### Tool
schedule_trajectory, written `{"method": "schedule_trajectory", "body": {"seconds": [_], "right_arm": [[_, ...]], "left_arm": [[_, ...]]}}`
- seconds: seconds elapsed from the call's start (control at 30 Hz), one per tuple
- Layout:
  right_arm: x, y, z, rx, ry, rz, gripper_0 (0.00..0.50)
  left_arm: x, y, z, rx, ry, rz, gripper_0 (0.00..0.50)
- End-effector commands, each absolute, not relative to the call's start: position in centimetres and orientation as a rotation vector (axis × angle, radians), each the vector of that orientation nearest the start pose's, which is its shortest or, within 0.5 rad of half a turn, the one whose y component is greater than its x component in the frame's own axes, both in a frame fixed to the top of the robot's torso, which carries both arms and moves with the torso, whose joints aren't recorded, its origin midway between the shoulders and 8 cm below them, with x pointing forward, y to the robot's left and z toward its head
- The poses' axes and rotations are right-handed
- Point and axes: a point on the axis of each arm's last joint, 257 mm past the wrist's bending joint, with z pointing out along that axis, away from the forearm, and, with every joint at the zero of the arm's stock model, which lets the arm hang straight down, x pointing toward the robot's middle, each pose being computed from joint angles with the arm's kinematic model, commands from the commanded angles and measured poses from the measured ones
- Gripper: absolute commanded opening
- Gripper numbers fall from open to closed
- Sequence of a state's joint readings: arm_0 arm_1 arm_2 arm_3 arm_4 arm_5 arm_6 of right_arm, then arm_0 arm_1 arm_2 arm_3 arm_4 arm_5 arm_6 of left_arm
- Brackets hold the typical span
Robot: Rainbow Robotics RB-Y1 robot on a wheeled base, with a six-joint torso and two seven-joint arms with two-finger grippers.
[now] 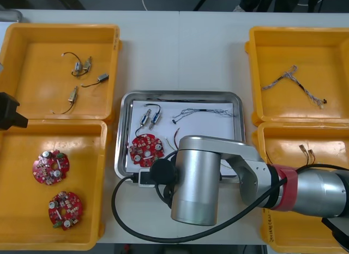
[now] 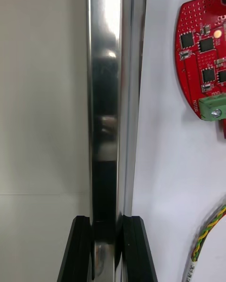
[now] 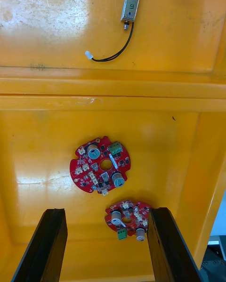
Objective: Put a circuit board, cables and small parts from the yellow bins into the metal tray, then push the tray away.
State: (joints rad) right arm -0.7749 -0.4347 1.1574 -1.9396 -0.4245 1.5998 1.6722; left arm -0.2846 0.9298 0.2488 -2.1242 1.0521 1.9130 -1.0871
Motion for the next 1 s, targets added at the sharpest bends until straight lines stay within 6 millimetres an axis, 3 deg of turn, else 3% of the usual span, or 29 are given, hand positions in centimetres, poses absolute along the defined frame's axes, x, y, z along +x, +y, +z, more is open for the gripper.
{"method": "schedule_trajectory", "body": {"seconds": [0.03,0.57,1.0], "right_arm": [[38.0,0.8,-29.4,-1.877,1.886,-0.397,0.0],[43.4,0.0,-26.8,-1.826,1.88,-0.483,0.0],[46.6,-0.1,-24.0,-1.789,1.851,-0.545,0.0]], "left_arm": [[37.8,36.9,-11.7,0.088,2.693,0.014,0.5],[37.8,36.9,-11.7,0.088,2.693,0.014,0.5],[37.8,36.9,-11.7,0.088,2.693,0.014,0.5]]}}
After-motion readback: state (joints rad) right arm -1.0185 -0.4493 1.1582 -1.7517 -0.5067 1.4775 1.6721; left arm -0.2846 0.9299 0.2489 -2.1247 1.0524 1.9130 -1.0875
